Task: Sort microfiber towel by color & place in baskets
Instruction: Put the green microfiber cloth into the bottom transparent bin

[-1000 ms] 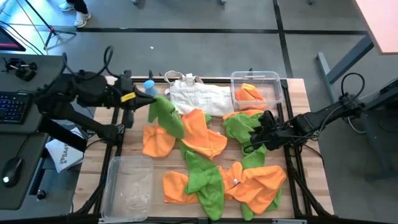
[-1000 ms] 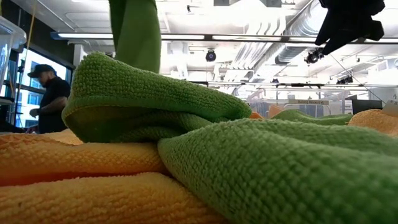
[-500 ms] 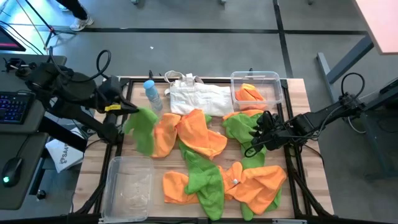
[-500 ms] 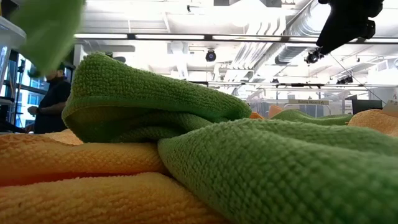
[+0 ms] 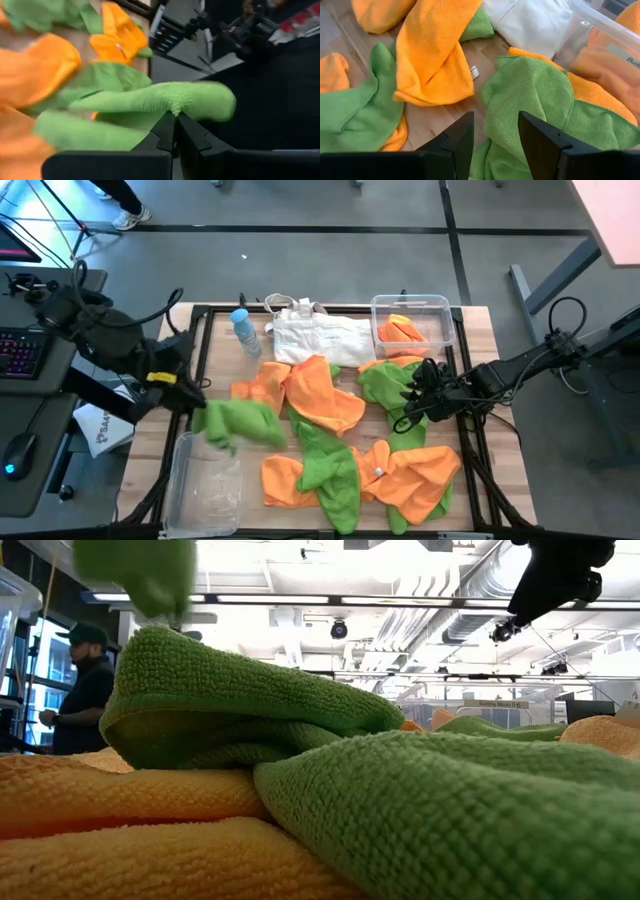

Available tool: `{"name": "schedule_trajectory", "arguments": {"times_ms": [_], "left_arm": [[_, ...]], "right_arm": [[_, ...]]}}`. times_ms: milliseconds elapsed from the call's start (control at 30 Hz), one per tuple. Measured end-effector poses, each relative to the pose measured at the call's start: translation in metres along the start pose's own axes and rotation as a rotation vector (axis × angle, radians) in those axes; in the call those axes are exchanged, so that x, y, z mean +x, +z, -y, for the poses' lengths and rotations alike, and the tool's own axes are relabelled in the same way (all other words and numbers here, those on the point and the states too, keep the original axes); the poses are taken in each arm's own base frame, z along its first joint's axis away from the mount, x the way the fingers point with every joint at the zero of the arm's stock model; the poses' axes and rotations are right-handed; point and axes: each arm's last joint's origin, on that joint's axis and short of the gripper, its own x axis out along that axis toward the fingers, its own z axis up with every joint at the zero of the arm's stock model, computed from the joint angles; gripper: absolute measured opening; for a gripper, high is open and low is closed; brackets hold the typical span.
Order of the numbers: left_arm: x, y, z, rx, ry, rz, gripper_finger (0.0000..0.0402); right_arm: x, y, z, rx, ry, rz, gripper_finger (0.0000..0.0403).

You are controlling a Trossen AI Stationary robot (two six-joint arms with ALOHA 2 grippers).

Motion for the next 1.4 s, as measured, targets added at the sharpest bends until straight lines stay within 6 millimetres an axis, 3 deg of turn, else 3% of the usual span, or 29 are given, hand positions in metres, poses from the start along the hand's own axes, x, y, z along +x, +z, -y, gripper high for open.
{"name": "schedule_trajectory", "arguments": {"times_ms": [233,367,733,1067,1400], "left_arm": [[-0.007,-0.014,0.011,-0.127,-0.080,-0.068,0.0000],[-0.002,-0.020,0.015,-0.133,-0.079,-0.108,0.0000],[0.053,-0.058,0.008,-0.155,0.062,-0.407,0.0000],[0.099,-0.107,-0.024,-0.241,0.323,-0.595,0.0000],[0.148,-0.138,-0.049,-0.217,0.500,-0.677,0.0000]], "right_arm": [[0.000,0.001,0.000,0.023,-0.015,0.033,0.0149],[0.000,0.002,0.000,0.028,-0.026,0.055,0.0149],[0.000,0.002,0.001,0.031,-0.031,0.064,0.0149],[0.000,0.003,0.001,0.033,-0.038,0.077,0.0149],[0.000,0.003,0.001,0.041,-0.040,0.083,0.0149]]}}
